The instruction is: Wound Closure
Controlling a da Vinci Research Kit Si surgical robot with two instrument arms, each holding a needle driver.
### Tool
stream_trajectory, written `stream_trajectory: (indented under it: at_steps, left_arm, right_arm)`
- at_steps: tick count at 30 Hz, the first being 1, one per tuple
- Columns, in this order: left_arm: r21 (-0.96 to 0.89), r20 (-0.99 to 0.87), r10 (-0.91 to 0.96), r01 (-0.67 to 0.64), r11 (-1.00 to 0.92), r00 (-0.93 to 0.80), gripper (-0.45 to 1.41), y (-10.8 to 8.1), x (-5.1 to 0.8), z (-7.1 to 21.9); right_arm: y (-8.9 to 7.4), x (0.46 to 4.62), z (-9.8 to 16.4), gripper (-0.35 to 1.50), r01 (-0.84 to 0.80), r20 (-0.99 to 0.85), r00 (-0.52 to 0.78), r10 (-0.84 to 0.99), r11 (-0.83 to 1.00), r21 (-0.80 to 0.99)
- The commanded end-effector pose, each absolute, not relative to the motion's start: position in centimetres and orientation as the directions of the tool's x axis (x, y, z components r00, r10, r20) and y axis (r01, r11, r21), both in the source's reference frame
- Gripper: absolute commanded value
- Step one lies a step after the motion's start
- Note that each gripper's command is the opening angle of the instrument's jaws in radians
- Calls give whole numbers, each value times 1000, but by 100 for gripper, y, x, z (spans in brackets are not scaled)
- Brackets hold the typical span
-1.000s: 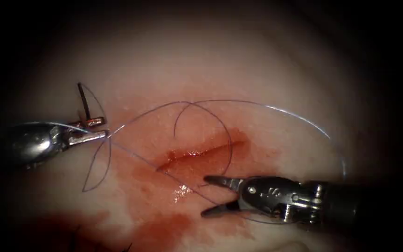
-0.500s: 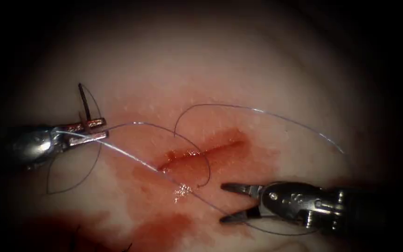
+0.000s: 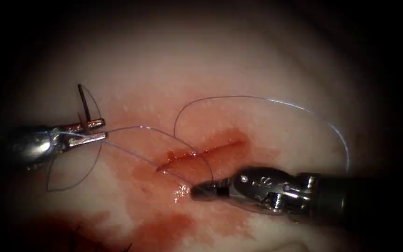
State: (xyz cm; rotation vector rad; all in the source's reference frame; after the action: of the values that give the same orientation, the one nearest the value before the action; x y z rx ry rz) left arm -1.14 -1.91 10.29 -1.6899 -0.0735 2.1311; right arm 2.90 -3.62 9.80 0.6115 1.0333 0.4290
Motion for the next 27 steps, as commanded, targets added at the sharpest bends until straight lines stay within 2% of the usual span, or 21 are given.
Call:
stream_trajectory:
  at_steps: [1, 9, 12, 17, 20, 22, 23, 25, 27]
  left_arm:
    - [-295, -920, 352, -287, -912, -174, -45, -193, -119, 1035]
    - [-299, -919, 356, -286, -910, -172, -45, -194, -120, 1036]
    - [-297, -919, 353, -280, -913, -176, -45, -198, -123, 1038]
    - [-302, -917, 358, -279, -912, -177, -45, -197, -123, 1040]
    - [-301, -917, 357, -277, -912, -180, -45, -198, -123, 1042]
    - [-300, -917, 356, -277, -913, -180, -45, -198, -123, 1043]
    - [-300, -917, 356, -277, -913, -180, -45, -198, -123, 1043]
    - [-300, -917, 356, -277, -913, -180, -45, -198, -123, 1044]
    - [-300, -917, 356, -277, -913, -180, -45, -198, -123, 1044]
  right_arm:
    - [-366, 290, 977, -35, -42, -655, 466, 594, 755, 655]
    - [-394, 270, 937, -35, 55, -653, 491, 576, 728, 683]
    - [-426, 262, 898, -35, 200, -669, 526, 526, 687, 698]
    - [-452, 265, 862, -35, 333, -699, 545, 463, 646, 687]
    - [-443, 269, 853, -35, 328, -714, 523, 466, 663, 673]
    - [-429, 268, 855, 41, 264, -717, 500, 485, 703, 660]
    - [-429, 268, 855, 41, 264, -717, 500, 485, 703, 660]
    - [-407, 261, 861, 109, 157, -724, 468, 507, 758, 633]
    - [-397, 254, 865, 121, 111, -731, 455, 508, 782, 613]
